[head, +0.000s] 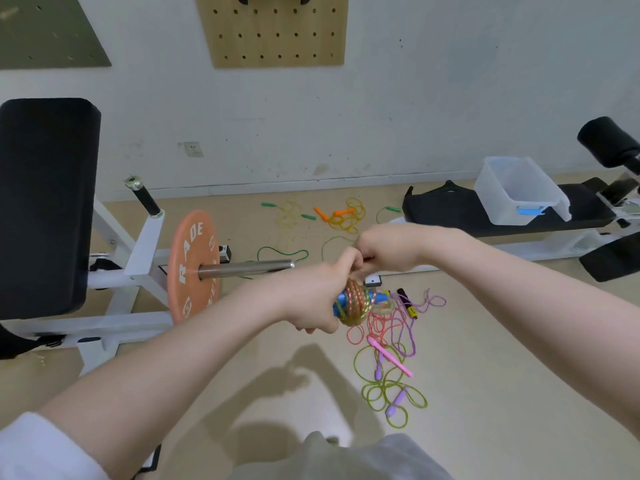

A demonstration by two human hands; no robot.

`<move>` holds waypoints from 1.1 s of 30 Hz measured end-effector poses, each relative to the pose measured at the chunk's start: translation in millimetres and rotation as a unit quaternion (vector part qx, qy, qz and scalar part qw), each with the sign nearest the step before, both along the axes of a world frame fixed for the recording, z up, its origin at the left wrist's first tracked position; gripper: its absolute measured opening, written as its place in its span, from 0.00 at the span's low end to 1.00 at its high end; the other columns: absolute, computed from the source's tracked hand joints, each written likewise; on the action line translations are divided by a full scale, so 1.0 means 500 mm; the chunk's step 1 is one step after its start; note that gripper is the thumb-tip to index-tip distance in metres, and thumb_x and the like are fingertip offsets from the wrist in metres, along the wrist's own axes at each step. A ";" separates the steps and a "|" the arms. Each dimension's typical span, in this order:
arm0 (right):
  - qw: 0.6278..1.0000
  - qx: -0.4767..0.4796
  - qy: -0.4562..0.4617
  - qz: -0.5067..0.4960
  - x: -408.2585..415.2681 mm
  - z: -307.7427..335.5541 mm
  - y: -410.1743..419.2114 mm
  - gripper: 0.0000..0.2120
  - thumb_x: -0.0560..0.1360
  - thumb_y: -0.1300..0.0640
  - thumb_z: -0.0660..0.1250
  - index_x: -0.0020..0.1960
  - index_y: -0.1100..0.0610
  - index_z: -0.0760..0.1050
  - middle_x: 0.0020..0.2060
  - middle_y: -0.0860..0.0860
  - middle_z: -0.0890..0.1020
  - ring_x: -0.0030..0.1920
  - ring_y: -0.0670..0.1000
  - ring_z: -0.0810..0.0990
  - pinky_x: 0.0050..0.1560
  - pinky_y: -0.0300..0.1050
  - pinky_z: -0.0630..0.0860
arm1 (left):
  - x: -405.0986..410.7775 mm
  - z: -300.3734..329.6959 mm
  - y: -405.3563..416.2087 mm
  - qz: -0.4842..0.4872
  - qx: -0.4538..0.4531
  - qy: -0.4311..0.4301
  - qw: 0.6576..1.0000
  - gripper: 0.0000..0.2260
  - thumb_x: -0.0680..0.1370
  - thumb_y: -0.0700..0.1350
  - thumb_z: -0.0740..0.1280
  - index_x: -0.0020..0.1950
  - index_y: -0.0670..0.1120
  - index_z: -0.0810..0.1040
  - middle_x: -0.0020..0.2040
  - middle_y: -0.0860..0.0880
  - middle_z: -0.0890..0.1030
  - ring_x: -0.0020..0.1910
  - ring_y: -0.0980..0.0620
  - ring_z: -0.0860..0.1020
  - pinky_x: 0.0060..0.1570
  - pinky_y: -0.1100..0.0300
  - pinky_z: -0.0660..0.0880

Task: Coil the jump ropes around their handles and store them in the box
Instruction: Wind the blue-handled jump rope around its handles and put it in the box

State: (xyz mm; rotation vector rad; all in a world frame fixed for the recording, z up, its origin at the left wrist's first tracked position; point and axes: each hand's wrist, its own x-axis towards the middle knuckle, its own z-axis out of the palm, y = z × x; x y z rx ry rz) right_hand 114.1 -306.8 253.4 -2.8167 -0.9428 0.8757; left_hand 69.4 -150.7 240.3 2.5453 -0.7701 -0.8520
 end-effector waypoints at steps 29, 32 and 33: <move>0.880 0.357 -0.309 -0.056 -0.077 -0.047 -0.001 0.12 0.75 0.60 0.57 0.47 0.64 0.77 0.38 0.56 0.78 0.41 0.49 0.71 0.41 0.32 0.62 | -0.006 -0.051 -0.004 0.323 -0.513 0.402 0.687 0.17 0.63 0.50 0.72 0.48 0.46 0.77 0.41 0.44 0.79 0.37 0.45 0.80 0.52 0.46 0.74; 0.888 0.336 -0.315 -0.015 -0.080 -0.055 0.000 0.10 0.75 0.61 0.58 0.47 0.62 0.77 0.37 0.55 0.77 0.40 0.50 0.70 0.41 0.34 0.64 | -0.018 -0.058 -0.034 0.398 -0.496 0.359 0.683 0.27 0.60 0.69 0.66 0.43 0.47 0.78 0.35 0.47 0.80 0.32 0.51 0.78 0.45 0.52 0.75; 0.888 0.342 -0.307 -0.007 -0.082 -0.058 0.000 0.09 0.75 0.61 0.59 0.47 0.62 0.77 0.38 0.54 0.77 0.40 0.50 0.71 0.42 0.35 0.66 | -0.021 -0.063 -0.041 0.407 -0.493 0.341 0.689 0.28 0.59 0.70 0.63 0.44 0.48 0.78 0.35 0.48 0.79 0.32 0.52 0.77 0.42 0.54 0.75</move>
